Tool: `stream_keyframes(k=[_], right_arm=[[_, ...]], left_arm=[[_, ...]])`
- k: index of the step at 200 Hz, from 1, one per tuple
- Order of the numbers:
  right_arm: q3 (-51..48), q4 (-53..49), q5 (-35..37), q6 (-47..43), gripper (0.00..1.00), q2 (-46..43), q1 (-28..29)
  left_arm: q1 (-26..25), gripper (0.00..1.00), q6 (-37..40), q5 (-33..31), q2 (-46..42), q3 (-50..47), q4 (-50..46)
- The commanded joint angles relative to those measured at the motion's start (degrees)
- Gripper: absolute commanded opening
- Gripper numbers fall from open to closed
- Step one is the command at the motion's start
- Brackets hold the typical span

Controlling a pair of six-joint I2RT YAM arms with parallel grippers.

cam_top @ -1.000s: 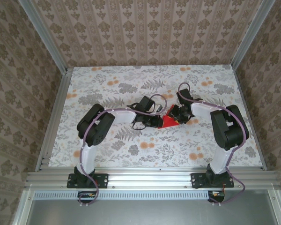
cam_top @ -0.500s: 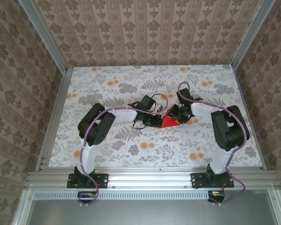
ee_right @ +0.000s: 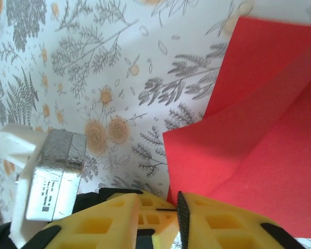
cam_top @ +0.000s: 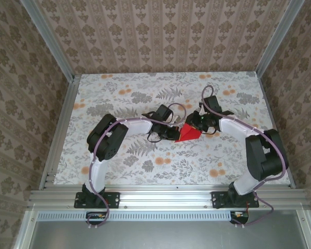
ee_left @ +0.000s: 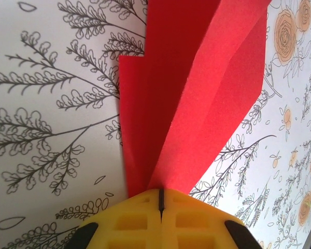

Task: Fold a paper plane with a square sheet of paper (pick it up from the middle)
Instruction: Fourth fold the wing at the center of the table.

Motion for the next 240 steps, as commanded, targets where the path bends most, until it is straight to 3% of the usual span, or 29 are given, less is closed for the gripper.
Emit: stream_keyframes(k=[1, 105, 240], right_arm=[[-0.66, 3.72, -5.38, -0.04, 0.23, 3.55, 0.83], [2.69, 3.29, -4.2, -2.03, 0.17, 13.21, -1.51], [4.89, 2.96, -1.34, -2.91, 0.18, 14.66, -3.97]], left_arm=[[-0.03, 0.04, 1.71, -2.62, 3.28, -0.1, -5.07], [-0.03, 0.03, 2.2, -2.47, 3.02, -0.17, -5.77], [-0.1, 0.03, 2.2, -1.95, 2.84, -0.01, -5.82]])
